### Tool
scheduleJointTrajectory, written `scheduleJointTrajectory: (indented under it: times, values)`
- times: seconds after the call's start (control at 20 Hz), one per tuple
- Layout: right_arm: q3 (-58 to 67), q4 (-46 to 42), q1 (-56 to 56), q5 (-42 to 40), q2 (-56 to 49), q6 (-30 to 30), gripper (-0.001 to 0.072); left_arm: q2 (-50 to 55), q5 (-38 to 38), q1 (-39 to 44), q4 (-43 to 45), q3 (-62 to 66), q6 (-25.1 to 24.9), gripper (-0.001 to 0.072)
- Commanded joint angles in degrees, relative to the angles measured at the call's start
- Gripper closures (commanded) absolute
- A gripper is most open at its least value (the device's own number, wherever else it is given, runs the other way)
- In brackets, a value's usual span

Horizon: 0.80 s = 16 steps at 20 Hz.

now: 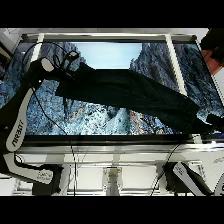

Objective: Fold the clothes and pants, and hang the long-sleeved shirts on hangers.

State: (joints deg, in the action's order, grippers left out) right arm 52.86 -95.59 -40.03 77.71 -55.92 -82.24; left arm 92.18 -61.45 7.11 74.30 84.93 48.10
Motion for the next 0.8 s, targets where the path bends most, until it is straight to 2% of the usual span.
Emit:
scheduleJointTrajectory:
  times: [0.0,0.1,0.25,0.35,0.45,0.75]
  values:
    - [-0.6,1.7,-1.1,-2.3,0.0,0.7,0.069,1.4,-3.3,-0.2,18.2,0.1,-0.2,0.0165]
    - [-0.6,2.9,-1.1,-3.0,0.0,0.7,0.0689,1.4,-7.6,-2.7,19.6,0.0,0.5,0.0165]
    - [-0.6,3.4,-1.1,-3.0,0.0,0.7,0.069,1.7,-8.1,-9.9,14.6,0.0,10.8,0.0164]
    - [-0.6,3.9,-1.1,-2.9,0.0,0.7,0.0689,2.1,-7.3,-15.6,7.7,0.0,14.1,0.0164]
    - [-0.6,4.8,-1.1,-2.3,0.0,0.7,0.0689,2.3,-4.5,-19.5,4.3,0.0,16.8,0.0153]
    - [-0.6,7.5,-1.0,-1.9,0.0,0.6,0.069,5.0,1.7,-21.4,-1.9,0.0,16.7,0.0136]
